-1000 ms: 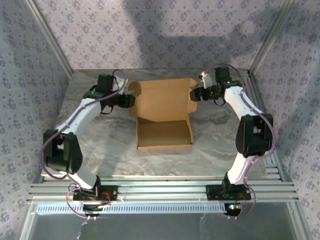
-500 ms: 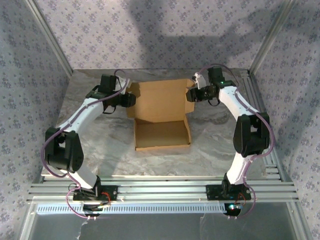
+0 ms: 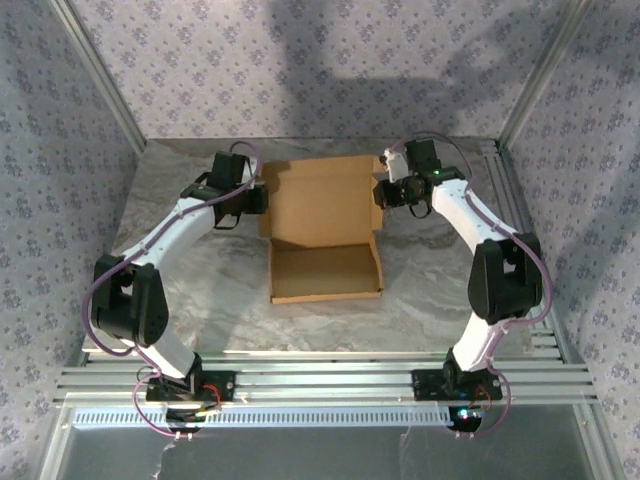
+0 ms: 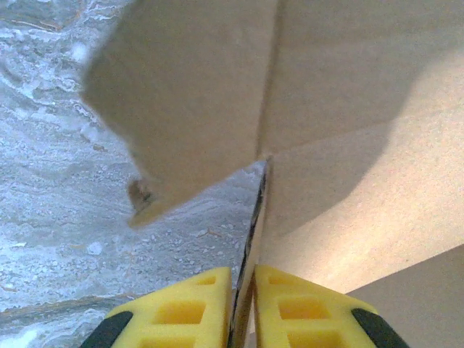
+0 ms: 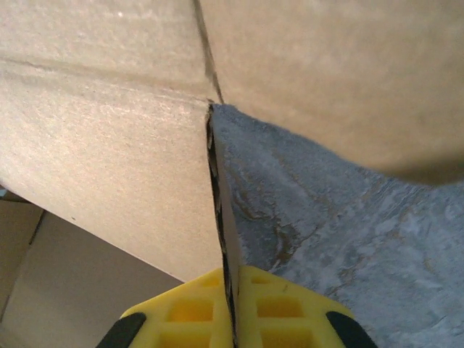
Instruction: Fold the paper box
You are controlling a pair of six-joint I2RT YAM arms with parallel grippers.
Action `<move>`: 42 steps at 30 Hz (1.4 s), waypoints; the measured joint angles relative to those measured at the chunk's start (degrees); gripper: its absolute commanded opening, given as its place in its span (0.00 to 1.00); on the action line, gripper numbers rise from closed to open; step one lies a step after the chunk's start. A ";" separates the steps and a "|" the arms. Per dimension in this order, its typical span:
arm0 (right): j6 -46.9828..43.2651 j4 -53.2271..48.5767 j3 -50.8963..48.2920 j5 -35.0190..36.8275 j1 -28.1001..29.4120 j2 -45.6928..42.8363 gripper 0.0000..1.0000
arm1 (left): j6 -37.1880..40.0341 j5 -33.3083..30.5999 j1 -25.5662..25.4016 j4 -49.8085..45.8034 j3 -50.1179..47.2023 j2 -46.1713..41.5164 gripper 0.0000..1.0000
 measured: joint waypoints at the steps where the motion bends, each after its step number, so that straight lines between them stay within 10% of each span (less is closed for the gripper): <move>1: 0.96 0.46 -0.70 0.59 0.37 -0.52 0.00 | -0.87 -0.31 -0.07 0.15 0.00 -0.02 0.10; 42: 23.50 23.89 -24.61 34.21 17.94 -17.27 0.00 | -24.74 -12.81 -5.44 19.12 -18.56 -13.97 0.00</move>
